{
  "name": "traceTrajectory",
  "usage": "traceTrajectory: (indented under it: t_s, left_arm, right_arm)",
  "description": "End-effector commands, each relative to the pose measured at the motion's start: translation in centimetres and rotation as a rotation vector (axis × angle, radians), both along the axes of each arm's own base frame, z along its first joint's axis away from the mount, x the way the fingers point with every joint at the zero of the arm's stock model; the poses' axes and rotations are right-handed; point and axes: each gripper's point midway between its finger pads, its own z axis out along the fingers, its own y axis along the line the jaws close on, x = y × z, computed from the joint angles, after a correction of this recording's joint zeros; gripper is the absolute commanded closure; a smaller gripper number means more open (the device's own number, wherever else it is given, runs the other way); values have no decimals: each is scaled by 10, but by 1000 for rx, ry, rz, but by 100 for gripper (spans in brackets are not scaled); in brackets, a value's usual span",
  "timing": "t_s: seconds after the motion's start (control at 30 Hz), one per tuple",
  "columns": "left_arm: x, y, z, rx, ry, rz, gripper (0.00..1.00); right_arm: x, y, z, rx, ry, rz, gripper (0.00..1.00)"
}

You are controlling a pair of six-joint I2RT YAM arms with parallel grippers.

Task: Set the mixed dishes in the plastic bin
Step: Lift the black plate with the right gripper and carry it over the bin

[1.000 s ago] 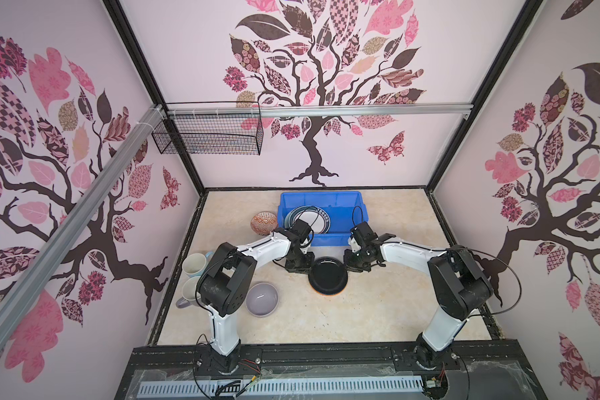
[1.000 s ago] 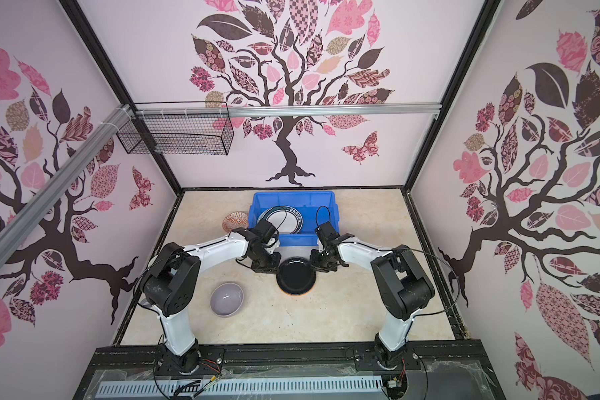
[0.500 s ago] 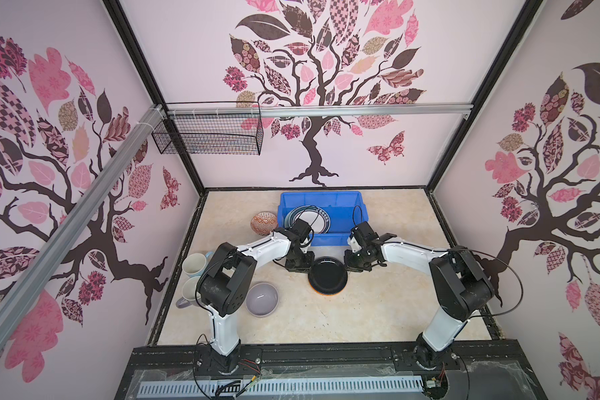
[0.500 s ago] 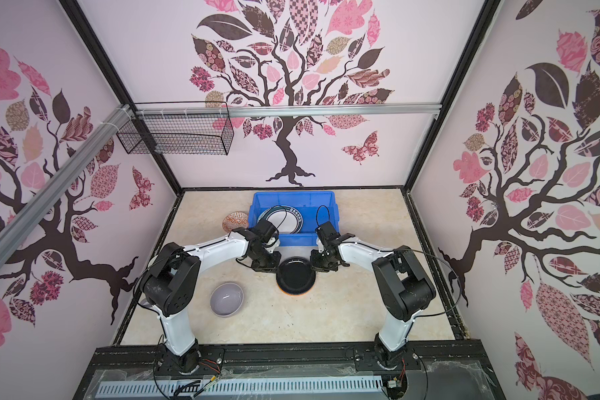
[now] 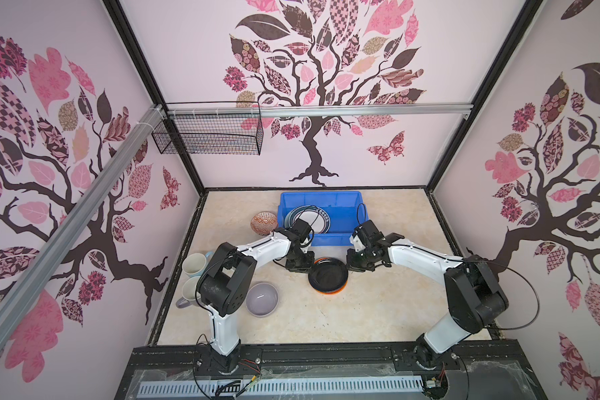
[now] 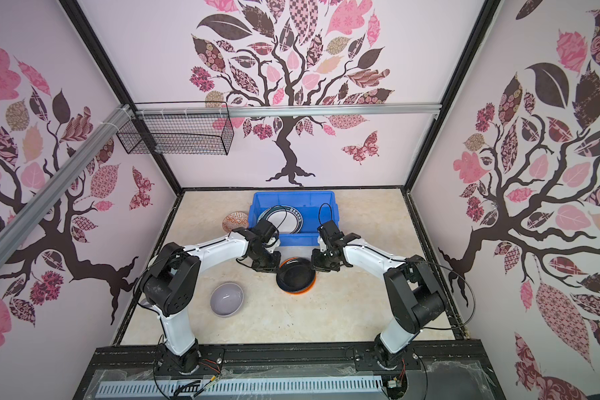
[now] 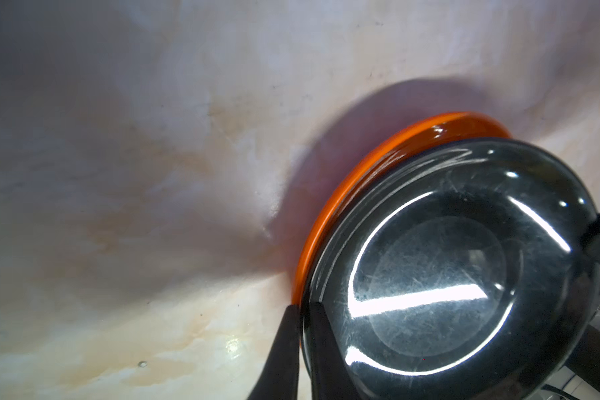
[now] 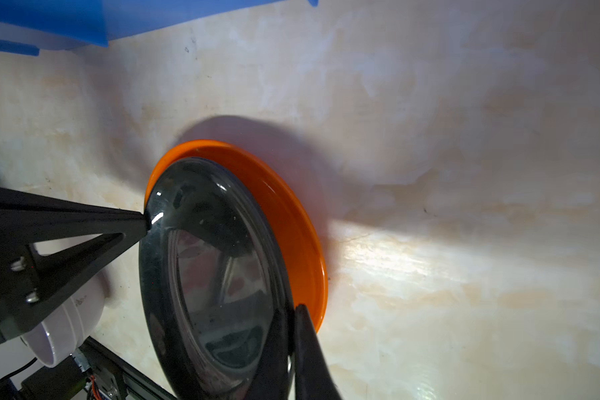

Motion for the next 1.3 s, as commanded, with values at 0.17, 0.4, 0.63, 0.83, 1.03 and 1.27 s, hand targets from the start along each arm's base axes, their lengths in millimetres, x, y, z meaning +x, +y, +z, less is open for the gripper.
traceTrajectory:
  t_s: [0.17,0.4,0.63,0.83,1.03,1.27]
  left_arm:
    - [5,-11,20,-54,-51,-6,90]
    - [-3,-17,13,-56,-37,-12,92]
    - [19,23,48,-44,-108,98,79]
    - [46,65,100,-55,-213,187,53]
    - [55,88,137,-85,-288,233,1]
    - [48,111,149,-49,-319,297,1]
  right_arm:
    - [-11,10,15,93,-4,12,100]
    - [-15,12,12,118,6,12,100]
    - [-10,12,27,115,-28,22,100]
    - [0,19,55,153,-77,26,100]
    - [14,28,87,200,-126,24,100]
    - [49,39,125,235,-214,11,100]
